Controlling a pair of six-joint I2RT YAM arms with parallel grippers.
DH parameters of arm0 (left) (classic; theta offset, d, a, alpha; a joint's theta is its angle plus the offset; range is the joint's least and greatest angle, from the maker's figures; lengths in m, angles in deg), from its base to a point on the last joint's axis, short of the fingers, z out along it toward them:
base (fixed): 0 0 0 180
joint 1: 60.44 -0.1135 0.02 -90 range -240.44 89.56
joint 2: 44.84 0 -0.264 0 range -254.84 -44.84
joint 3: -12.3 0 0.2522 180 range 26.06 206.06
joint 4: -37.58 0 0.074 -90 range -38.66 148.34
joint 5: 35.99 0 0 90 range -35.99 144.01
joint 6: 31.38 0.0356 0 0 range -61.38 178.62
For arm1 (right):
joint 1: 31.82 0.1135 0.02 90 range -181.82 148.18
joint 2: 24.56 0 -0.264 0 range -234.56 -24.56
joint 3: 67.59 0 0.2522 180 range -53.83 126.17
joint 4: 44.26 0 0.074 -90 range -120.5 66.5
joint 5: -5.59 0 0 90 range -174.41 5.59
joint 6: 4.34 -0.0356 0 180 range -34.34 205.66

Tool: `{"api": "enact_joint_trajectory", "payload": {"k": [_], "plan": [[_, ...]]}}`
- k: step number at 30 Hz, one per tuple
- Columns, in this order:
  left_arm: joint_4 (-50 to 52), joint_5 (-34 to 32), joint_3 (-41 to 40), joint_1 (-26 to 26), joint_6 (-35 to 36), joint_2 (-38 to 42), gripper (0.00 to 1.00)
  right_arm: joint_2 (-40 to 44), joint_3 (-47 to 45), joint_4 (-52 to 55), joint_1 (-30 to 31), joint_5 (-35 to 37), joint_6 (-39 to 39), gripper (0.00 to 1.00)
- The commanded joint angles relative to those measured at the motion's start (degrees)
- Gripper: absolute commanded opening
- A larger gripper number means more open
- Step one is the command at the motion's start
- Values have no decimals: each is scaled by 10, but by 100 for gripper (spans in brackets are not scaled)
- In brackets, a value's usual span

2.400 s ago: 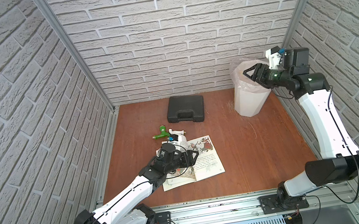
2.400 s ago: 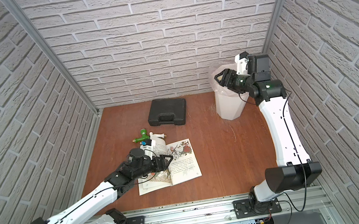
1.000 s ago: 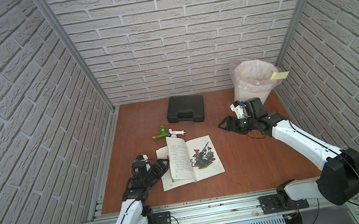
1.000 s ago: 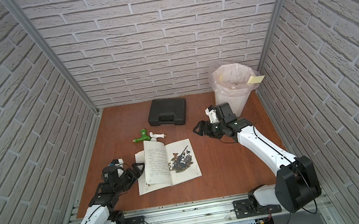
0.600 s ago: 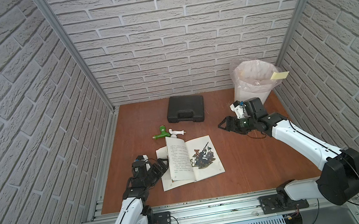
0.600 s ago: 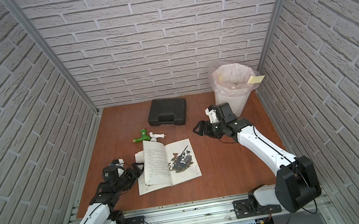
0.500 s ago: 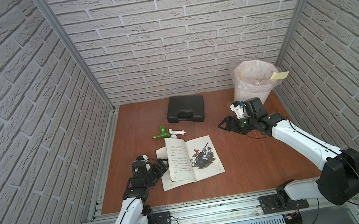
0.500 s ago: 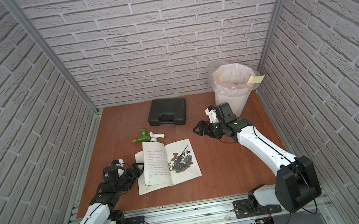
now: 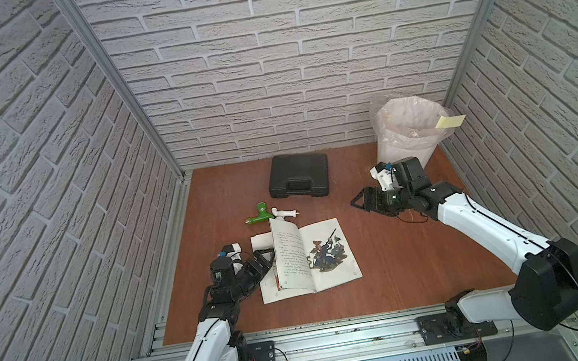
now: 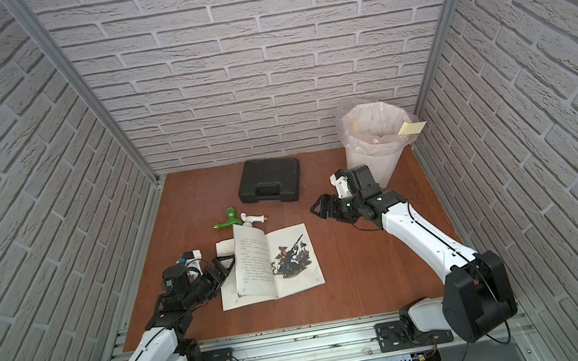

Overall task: Peel off the used sticky note
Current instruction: Close the book at the center of the board.

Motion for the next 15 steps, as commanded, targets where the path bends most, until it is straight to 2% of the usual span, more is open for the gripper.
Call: {"api": "enact_joint_trajectory", "payload": {"k": [1,8,15], "plan": [[-27,21,27,7,-10,14,98,4,-9,-21,6,-7,-5,83],[-32,8,78,63,-7,-2,98,14,-15,-22,5,-5,-5,83],[-57,-31,154,167,13,-89,98,33,-28,-14,3,-2,0,84]]}}
